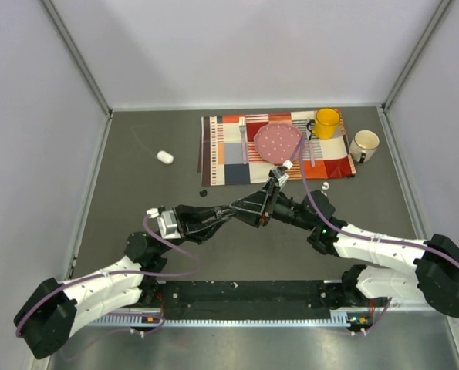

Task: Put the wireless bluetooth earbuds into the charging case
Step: Pick up the charging case at the center of the board.

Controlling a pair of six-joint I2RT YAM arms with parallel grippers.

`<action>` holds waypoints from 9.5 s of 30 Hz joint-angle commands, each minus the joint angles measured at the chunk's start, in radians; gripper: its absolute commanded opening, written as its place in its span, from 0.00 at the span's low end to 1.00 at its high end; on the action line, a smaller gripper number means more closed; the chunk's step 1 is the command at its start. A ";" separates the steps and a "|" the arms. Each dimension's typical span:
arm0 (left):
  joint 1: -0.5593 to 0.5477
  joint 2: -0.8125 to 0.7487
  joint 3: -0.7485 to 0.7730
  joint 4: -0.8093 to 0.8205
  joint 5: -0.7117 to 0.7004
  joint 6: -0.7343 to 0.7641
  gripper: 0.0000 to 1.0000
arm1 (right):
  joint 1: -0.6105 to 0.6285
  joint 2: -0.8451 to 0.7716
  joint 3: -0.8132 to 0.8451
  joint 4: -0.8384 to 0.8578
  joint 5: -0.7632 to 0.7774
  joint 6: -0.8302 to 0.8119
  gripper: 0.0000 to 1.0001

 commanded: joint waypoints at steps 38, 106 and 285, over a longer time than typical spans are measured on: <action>-0.003 0.031 0.064 -0.015 -0.015 -0.033 0.30 | 0.026 0.065 0.042 0.209 -0.033 0.058 0.00; -0.006 0.019 0.069 -0.001 -0.065 -0.073 0.37 | 0.038 0.119 0.015 0.275 0.006 0.078 0.00; -0.009 0.008 0.092 0.053 0.042 -0.017 0.33 | 0.032 -0.101 0.054 -0.076 0.030 -0.120 0.00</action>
